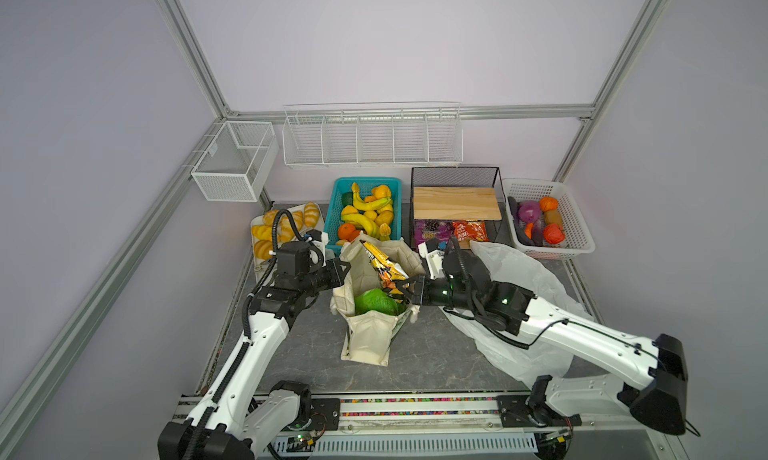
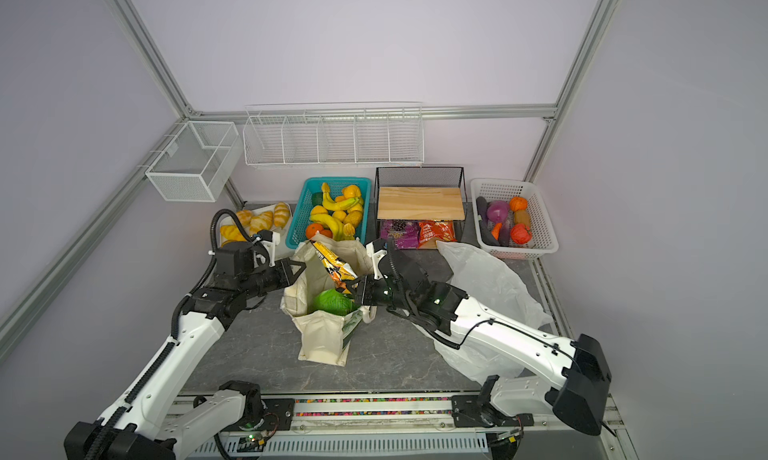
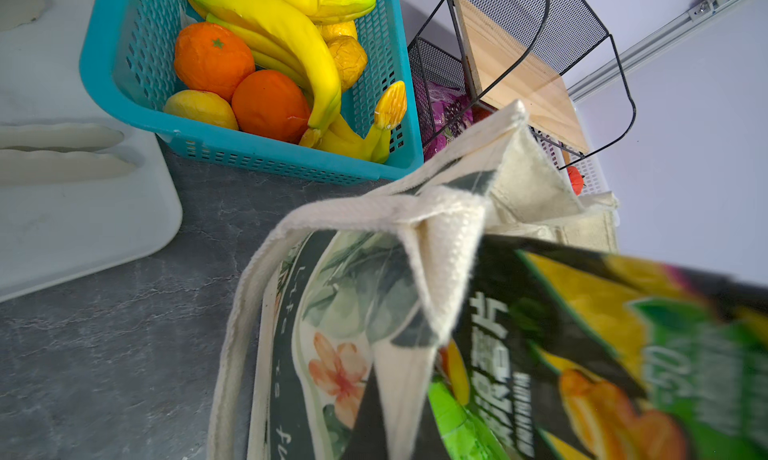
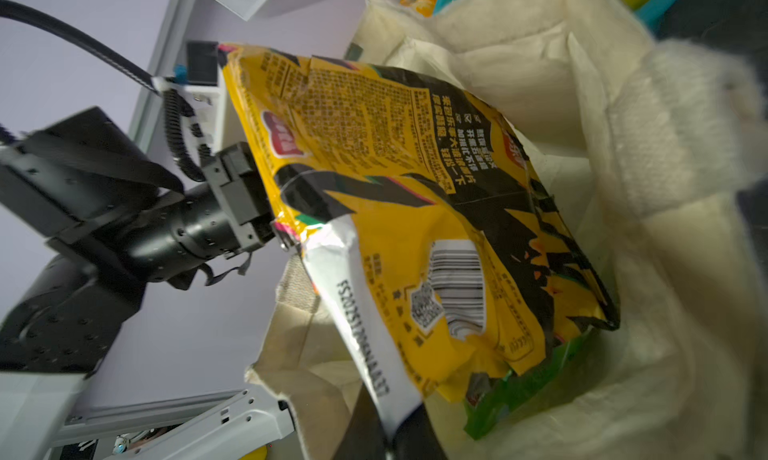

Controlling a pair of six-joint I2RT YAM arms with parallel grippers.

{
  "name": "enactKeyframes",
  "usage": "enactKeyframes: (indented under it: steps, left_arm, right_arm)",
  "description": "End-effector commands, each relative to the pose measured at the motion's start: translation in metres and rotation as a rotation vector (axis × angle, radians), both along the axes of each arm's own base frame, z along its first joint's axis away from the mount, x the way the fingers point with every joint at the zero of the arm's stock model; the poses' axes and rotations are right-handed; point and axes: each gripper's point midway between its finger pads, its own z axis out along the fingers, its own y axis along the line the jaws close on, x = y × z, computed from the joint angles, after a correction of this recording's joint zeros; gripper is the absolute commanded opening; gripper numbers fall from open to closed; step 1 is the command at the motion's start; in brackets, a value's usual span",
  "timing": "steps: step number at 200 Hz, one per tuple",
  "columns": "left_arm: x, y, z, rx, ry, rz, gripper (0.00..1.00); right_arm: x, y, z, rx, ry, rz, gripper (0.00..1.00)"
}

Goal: Place the mixed food into the grocery bags and tie them
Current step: 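Carry the yellow chip bag over the tote and lower it in, right gripper, then push the yellow chip bag down beside the green bag with the right gripper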

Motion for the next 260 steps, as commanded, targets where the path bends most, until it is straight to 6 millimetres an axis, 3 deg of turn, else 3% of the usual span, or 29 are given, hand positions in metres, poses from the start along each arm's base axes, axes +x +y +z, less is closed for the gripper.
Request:
enactKeyframes:
  steps: [1,30,64,85,127,136,158,172,194,204,217,239,249,260]
  left_arm:
    - [0.004,0.002,0.015,-0.009,-0.066,0.008,0.0]
    - [0.003,0.002,0.014,-0.007,-0.067,0.009,0.0]
    - [0.003,0.003,0.015,-0.001,-0.07,0.009,0.0]
    - [0.003,0.003,0.014,0.004,-0.071,0.011,0.0]
    - [0.003,0.004,0.012,0.012,-0.067,0.014,0.0]
    - [0.003,0.004,0.012,0.012,-0.067,0.014,0.0]
    - [0.004,0.004,0.012,0.012,-0.064,0.016,0.0]
    - [0.005,0.004,0.013,0.008,-0.065,0.014,0.0]
    - [0.002,-0.001,0.023,-0.023,-0.076,-0.01,0.0]
    - [-0.001,-0.006,0.037,-0.055,-0.089,-0.029,0.0]
    - [-0.008,-0.011,0.064,-0.112,-0.121,-0.054,0.0]
    - [-0.02,-0.016,0.106,-0.195,-0.17,-0.074,0.0]
    - [-0.022,-0.017,0.114,-0.217,-0.171,-0.075,0.0]
    - [-0.021,-0.016,0.109,-0.208,-0.152,-0.069,0.0]
  right_arm:
    - [0.006,0.007,-0.014,0.04,0.082,0.007,0.06]
    - [0.017,-0.004,-0.02,-0.032,0.052,0.028,0.2]
    - [0.011,-0.013,0.008,-0.147,-0.13,0.162,0.48]
    - [0.004,-0.028,0.017,-0.251,-0.217,0.228,0.62]
    - [0.021,-0.082,-0.003,-0.543,-0.287,0.124,0.69]
    - [0.027,-0.085,-0.009,-0.576,-0.282,0.107,0.7]
    - [0.038,-0.071,-0.022,-0.58,-0.275,0.114,0.71]
    - [0.048,-0.062,-0.031,-0.585,-0.275,0.111,0.66]
    - [0.057,-0.054,-0.028,-0.587,-0.282,0.115,0.25]
    - [0.057,-0.056,-0.016,-0.582,-0.306,0.114,0.13]
    - [0.052,-0.062,0.007,-0.557,-0.344,0.106,0.07]
    - [0.028,-0.063,0.057,-0.392,-0.435,0.135,0.06]
    - [0.016,-0.06,0.074,-0.296,-0.47,0.155,0.06]
    - [0.008,-0.057,0.083,-0.21,-0.483,0.174,0.06]
